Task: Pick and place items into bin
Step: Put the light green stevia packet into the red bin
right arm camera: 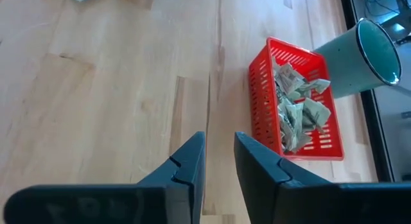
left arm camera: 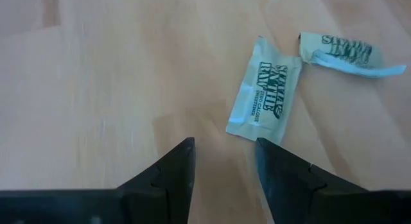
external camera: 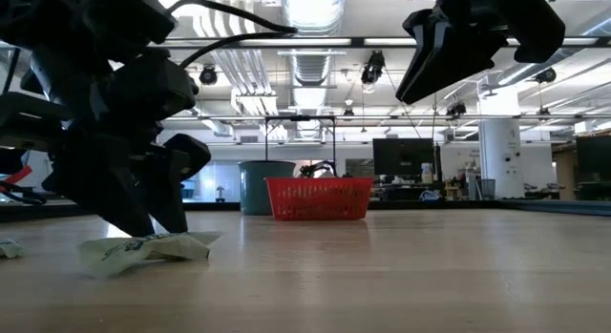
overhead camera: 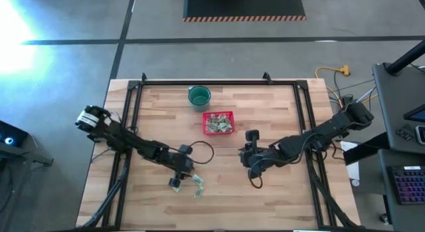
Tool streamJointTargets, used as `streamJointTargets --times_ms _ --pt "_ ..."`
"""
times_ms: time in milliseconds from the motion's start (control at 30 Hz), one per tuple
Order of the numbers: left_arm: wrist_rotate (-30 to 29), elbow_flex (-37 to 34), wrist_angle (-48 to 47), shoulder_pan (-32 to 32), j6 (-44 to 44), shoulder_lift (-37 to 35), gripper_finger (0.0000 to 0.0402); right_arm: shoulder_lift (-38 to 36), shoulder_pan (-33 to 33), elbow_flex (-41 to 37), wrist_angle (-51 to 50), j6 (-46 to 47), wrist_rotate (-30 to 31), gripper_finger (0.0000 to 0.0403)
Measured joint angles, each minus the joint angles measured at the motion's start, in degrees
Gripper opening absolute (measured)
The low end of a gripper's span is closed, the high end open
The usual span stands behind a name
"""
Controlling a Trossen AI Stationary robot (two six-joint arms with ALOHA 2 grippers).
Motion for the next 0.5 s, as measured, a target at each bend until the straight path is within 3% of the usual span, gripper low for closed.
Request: streamJointTargets --times_ms 300,500 --pt "0.8 -0.2 -2.0 0.0 1.0 -1.6 0.0147 0.0 0.0 -0.8 0.1 0.4 0.0 0.0077" --pt "11.3 -0.4 2.4 -0.2 1.7 -4.2 0.0147 0.0 0.0 -1.1 0.1 0.4 0.0 0.0079"
